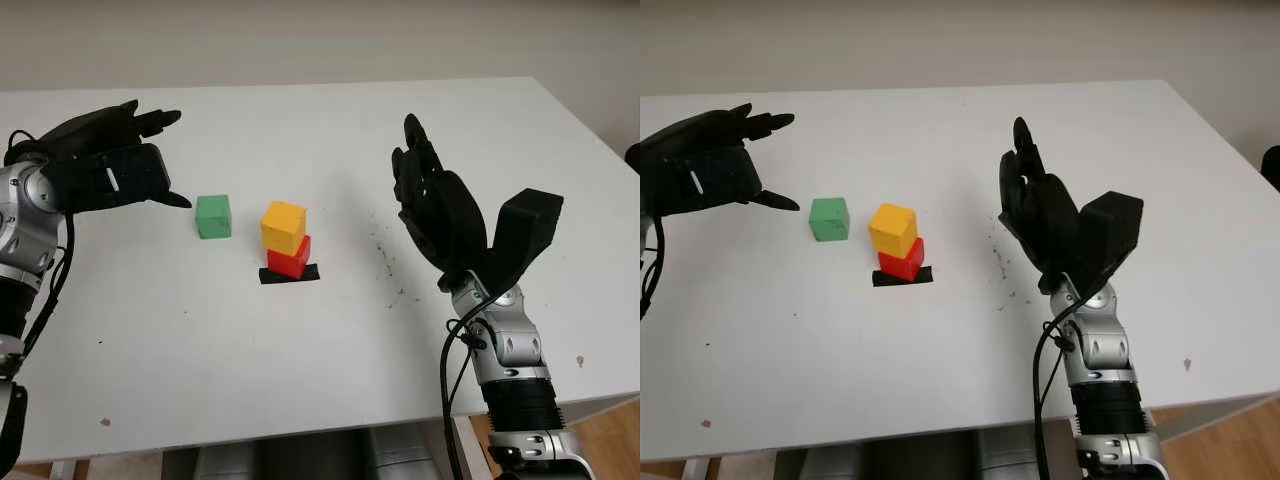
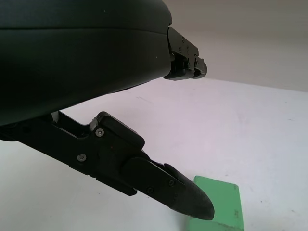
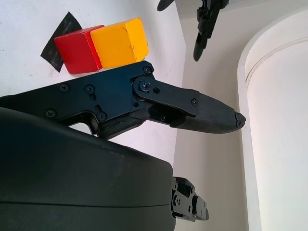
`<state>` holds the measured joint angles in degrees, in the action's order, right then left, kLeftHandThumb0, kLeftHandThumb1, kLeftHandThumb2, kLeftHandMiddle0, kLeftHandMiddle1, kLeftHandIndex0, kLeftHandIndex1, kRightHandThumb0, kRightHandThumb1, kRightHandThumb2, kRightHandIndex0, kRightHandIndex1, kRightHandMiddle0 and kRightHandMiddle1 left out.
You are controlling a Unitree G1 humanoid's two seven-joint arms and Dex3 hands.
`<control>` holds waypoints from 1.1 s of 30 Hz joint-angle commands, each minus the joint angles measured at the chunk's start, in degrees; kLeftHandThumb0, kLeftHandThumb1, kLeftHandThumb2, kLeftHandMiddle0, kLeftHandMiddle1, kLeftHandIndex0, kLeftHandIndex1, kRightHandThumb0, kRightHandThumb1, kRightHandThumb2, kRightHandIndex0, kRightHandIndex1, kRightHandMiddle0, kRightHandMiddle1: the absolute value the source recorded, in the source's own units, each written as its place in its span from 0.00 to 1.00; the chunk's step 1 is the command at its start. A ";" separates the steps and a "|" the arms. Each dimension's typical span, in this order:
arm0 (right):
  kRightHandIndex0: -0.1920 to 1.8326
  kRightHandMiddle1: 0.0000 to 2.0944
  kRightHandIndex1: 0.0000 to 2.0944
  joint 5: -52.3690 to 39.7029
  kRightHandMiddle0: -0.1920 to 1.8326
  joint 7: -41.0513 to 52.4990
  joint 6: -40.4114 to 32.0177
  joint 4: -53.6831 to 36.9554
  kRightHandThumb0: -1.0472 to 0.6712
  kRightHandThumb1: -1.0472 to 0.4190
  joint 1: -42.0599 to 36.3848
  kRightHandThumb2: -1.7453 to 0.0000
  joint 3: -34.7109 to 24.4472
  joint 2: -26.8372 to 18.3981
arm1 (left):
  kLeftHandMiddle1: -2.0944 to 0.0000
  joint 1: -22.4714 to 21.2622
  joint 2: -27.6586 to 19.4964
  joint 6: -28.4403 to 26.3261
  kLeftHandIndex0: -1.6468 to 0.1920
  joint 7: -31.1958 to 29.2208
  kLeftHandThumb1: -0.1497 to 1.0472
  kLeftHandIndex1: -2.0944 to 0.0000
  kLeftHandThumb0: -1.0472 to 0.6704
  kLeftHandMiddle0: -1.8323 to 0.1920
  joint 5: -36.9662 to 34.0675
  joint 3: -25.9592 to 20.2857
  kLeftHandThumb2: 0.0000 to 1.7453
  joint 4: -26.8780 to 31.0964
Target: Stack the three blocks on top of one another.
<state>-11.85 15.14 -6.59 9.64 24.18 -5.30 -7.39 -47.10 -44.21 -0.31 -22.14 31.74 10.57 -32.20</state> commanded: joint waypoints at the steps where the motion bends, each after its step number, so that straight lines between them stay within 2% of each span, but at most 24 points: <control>1: 0.00 0.00 0.00 -0.15 0.00 0.14 0.44 -0.08 0.16 0.00 0.82 0.61 -0.26 -0.35 | 0.97 -2.44 0.57 0.93 0.77 0.61 0.82 0.97 0.15 0.97 0.25 0.84 0.03 -1.76; 9: 0.00 0.00 0.00 -0.38 0.00 0.16 0.14 -0.32 0.17 0.00 0.58 0.60 -0.42 -0.23 | 0.98 -4.04 1.46 3.58 0.77 1.08 0.82 0.97 0.20 0.97 3.07 4.47 0.03 -5.68; 17: 0.00 0.00 0.00 -0.03 0.00 -0.06 0.29 -0.54 0.17 0.00 0.20 0.60 -0.32 -0.34 | 0.97 -5.15 2.79 5.27 0.74 1.96 0.83 0.97 0.14 0.97 4.48 6.48 0.03 -8.74; 24: 0.00 0.00 0.00 -0.27 0.00 -0.02 0.39 -0.74 0.18 0.00 -0.20 0.59 -0.43 -0.19 | 0.97 -4.91 3.45 4.46 0.77 -0.02 0.83 0.98 0.15 0.97 4.99 7.84 0.03 -8.28; 33: 0.00 0.00 0.00 -0.42 0.00 -0.08 0.10 -1.15 0.17 0.00 -0.55 0.61 -0.42 -0.22 | 0.97 -1.94 4.80 6.33 0.72 8.59 0.84 0.96 0.19 0.96 7.99 9.40 0.03 -8.87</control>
<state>-11.93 15.01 -6.60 9.60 23.95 -5.39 -7.38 -49.83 -39.90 5.68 -14.32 39.34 19.31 -40.76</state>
